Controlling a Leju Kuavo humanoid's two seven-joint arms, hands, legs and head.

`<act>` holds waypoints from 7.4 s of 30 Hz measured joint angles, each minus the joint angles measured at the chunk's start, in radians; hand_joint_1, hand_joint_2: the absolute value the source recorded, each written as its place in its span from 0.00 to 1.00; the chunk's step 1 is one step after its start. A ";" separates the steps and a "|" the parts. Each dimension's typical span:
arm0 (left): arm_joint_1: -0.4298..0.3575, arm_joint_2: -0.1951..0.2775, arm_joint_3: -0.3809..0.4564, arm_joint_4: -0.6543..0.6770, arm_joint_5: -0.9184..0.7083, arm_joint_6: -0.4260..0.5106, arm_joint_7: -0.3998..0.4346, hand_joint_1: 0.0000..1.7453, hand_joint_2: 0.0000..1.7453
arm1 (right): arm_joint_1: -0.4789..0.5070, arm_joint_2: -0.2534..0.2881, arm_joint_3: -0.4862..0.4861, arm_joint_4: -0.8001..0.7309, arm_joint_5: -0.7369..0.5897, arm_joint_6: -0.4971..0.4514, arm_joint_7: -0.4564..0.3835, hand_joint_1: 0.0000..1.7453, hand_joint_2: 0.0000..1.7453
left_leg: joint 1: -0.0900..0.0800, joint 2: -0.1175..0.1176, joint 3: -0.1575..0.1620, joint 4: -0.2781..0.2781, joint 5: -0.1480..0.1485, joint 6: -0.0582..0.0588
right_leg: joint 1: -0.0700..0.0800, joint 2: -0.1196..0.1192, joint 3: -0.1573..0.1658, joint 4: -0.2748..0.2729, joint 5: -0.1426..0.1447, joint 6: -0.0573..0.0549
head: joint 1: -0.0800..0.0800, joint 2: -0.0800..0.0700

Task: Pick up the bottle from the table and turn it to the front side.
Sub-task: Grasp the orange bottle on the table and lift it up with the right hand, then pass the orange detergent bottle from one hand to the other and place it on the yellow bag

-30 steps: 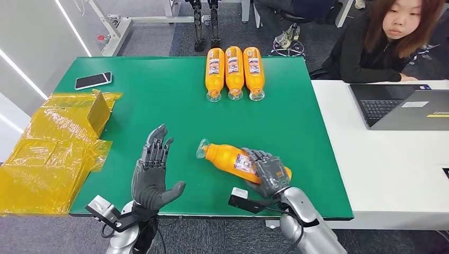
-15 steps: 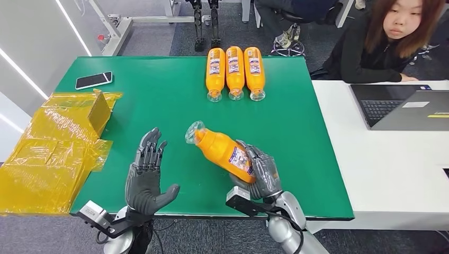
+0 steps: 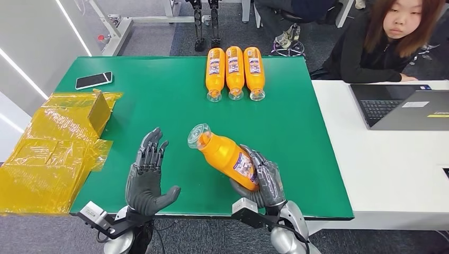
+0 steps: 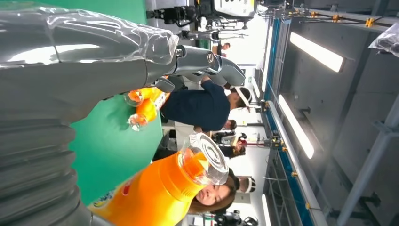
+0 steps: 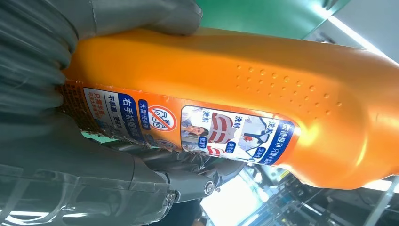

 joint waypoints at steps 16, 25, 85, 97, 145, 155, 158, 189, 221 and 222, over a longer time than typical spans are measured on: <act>-0.012 0.000 0.000 -0.004 0.020 -0.019 0.000 0.00 1.00 | 0.000 0.058 0.086 0.028 -0.017 0.000 -0.033 1.00 1.00 | 0.000 0.000 0.000 0.000 0.000 0.000 | 0.000 0.000 0.000 0.000 0.000 0.000 | 0.000 0.000; -0.026 0.000 -0.001 -0.003 0.067 -0.059 0.004 0.00 1.00 | 0.001 0.082 0.115 0.044 -0.033 0.017 -0.038 1.00 1.00 | 0.000 0.000 0.000 0.000 0.000 0.000 | 0.000 0.000 0.000 0.000 0.000 0.000 | 0.000 0.000; -0.056 -0.001 -0.005 -0.002 0.205 -0.099 0.037 0.97 1.00 | -0.052 0.170 0.194 0.085 -0.119 0.039 -0.083 1.00 1.00 | 0.000 0.000 0.000 0.000 0.000 0.000 | 0.000 0.000 0.000 0.000 0.000 0.000 | 0.000 0.000; -0.052 -0.001 -0.002 -0.008 0.198 -0.084 0.042 0.00 1.00 | -0.049 0.168 0.212 0.093 -0.136 0.071 -0.086 1.00 1.00 | 0.000 0.000 0.000 0.000 0.000 -0.001 | 0.000 0.000 0.000 0.000 0.000 0.000 | 0.000 0.000; -0.035 -0.002 -0.002 -0.024 0.213 -0.115 0.033 1.00 1.00 | -0.007 0.142 0.261 0.101 -0.164 0.057 -0.083 0.70 1.00 | 0.000 0.000 0.000 0.000 0.000 -0.001 | 0.000 0.000 -0.001 0.000 -0.001 -0.001 | 0.000 0.000; -0.042 -0.006 -0.002 -0.024 0.220 -0.105 0.034 1.00 1.00 | -0.007 0.142 0.261 0.094 -0.162 0.018 -0.093 0.00 1.00 | 0.000 0.000 0.000 0.000 0.000 -0.001 | 0.000 0.000 -0.001 0.000 -0.001 -0.001 | 0.000 0.000; -0.045 -0.008 -0.002 -0.024 0.223 -0.105 0.034 1.00 1.00 | -0.007 0.142 0.261 0.093 -0.159 0.007 -0.093 0.00 1.00 | 0.000 0.000 0.000 0.000 0.000 -0.001 | 0.000 0.000 -0.001 0.000 -0.001 -0.001 | 0.000 0.000; -0.361 0.156 0.185 0.316 -0.456 0.608 0.009 1.00 1.00 | -0.013 0.142 0.279 0.084 -0.175 0.005 -0.108 0.00 1.00 | 0.001 0.000 0.000 0.000 0.002 -0.003 | 0.001 0.001 -0.001 0.002 0.000 -0.002 | 0.000 0.000; -0.582 0.297 -0.080 0.874 -1.412 0.813 0.518 0.00 1.00 | -0.002 0.078 0.309 0.096 -0.295 -0.035 -0.161 0.00 1.00 | 0.000 0.002 0.000 0.000 0.001 -0.003 | 0.000 0.003 -0.002 0.001 0.000 -0.002 | 0.000 0.000; -0.582 0.302 -0.080 0.891 -1.417 0.806 0.517 0.00 1.00 | 0.001 0.073 0.309 0.095 -0.296 -0.035 -0.165 0.00 1.00 | 0.000 0.003 0.000 0.000 0.001 -0.003 | 0.000 0.004 -0.002 0.001 0.000 -0.002 | 0.000 0.000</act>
